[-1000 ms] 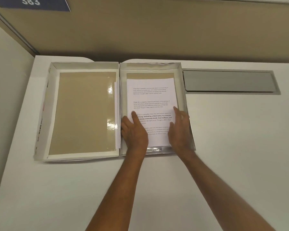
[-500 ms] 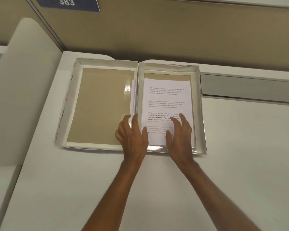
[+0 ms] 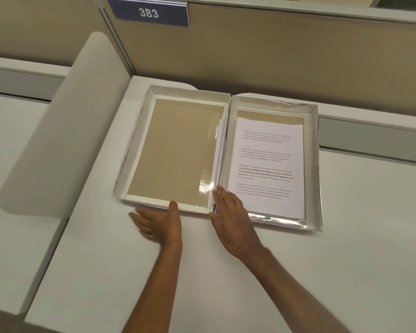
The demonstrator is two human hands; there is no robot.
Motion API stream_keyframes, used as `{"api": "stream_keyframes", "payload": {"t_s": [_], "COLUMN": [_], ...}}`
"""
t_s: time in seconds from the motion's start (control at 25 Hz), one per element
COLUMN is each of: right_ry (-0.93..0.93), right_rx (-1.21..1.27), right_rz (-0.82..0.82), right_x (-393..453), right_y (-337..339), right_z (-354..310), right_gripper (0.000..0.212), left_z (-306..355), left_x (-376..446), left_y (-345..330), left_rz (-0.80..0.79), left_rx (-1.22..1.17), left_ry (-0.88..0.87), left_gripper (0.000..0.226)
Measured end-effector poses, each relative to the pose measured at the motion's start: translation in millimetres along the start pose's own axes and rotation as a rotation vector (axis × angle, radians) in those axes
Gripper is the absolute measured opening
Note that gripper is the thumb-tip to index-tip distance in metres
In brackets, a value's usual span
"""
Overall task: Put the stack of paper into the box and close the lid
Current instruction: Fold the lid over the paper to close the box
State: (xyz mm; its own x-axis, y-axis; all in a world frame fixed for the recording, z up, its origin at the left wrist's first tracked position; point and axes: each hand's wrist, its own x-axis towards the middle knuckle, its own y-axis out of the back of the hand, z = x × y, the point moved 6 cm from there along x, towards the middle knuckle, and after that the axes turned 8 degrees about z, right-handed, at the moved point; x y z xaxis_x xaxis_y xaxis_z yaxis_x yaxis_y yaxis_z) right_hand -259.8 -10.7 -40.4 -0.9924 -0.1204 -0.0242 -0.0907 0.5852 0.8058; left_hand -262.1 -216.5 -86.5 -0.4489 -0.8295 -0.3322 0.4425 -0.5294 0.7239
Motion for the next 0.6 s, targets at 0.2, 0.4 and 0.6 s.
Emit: {"api": "stream_keyframes", "payload": {"t_s": [0.2,0.4,0.6], "right_ry": [-0.005,-0.015,-0.059], "right_rx": [-0.059,-0.045,0.176], "right_rz": [-0.010,-0.029,-0.049], "right_x": [-0.3,-2.0,-3.7], "right_y": [-6.5,-9.6,-2.7], "right_z": [0.6,5.5,10.0], "right_gripper": [0.061,0.064,0.059], "left_z": [11.4,36.4,46.6], "left_x": [-11.5,-39.2,-67.2], "left_y": [0.9,13.2,24.9], "left_rz": [-0.038,-0.099,-0.103], "left_rx": [-0.129,-0.628,-0.693], "left_ry": [0.000,-0.171,-0.328], "left_gripper": [0.081,0.098,0.097]}}
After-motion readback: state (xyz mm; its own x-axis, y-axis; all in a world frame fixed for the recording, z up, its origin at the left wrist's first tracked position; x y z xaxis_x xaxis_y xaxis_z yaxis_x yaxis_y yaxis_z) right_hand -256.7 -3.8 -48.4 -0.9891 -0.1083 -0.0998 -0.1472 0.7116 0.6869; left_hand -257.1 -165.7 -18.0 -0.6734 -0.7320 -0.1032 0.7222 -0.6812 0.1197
